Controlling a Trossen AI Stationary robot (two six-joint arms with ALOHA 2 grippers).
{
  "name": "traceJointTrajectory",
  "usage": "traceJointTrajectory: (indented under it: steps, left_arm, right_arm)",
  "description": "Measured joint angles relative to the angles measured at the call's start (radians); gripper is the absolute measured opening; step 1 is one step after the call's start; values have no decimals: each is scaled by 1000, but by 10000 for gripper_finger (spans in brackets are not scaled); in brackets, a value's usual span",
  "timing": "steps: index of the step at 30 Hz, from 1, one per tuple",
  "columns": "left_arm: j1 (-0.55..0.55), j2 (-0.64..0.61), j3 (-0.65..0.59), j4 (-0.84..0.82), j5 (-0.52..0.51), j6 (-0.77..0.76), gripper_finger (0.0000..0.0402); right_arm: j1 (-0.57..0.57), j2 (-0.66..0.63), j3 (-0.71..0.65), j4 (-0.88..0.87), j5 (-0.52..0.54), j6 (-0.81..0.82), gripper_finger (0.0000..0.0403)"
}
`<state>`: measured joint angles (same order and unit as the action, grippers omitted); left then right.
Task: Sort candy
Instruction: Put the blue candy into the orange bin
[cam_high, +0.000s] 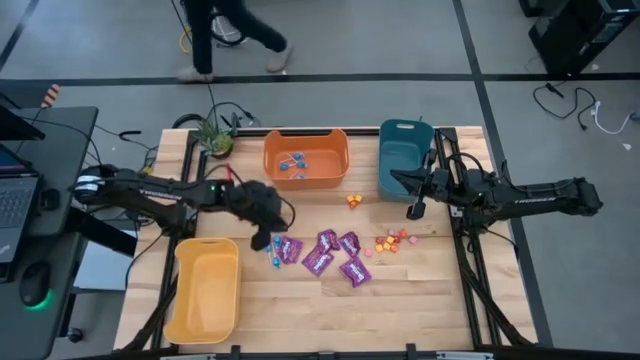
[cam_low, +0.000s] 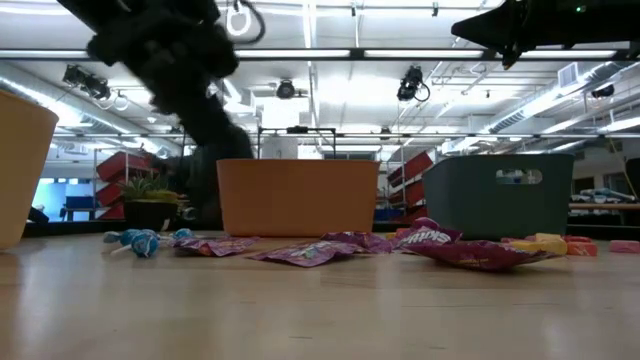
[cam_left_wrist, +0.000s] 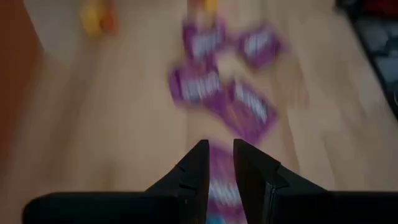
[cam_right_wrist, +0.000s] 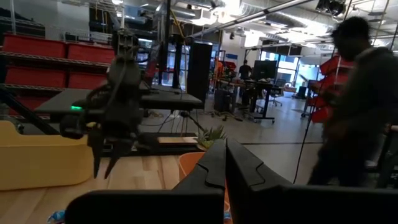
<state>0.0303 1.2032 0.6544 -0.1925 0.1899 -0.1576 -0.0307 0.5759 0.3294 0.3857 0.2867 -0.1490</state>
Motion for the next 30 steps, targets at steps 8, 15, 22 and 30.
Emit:
traceJointTrajectory:
  steps: [8, 15, 22, 30]
  left_arm:
    - [-40, 1, 0, -283, -127, -351, 76]
    - [-40, 1, -4, -308, -212, -497, 76]
    - [-40, 1, -4, -234, -340, -594, 76]
    - [-40, 72, -4, -195, -347, -614, 76]
  right_arm:
    - [0, 0, 0, 0, 0, 0, 0]
    - [0, 0, 0, 0, 0, 0, 0]
    - [0, 0, 0, 0, 0, 0, 0]
    - [0, 0, 0, -1, 0, 0, 0]
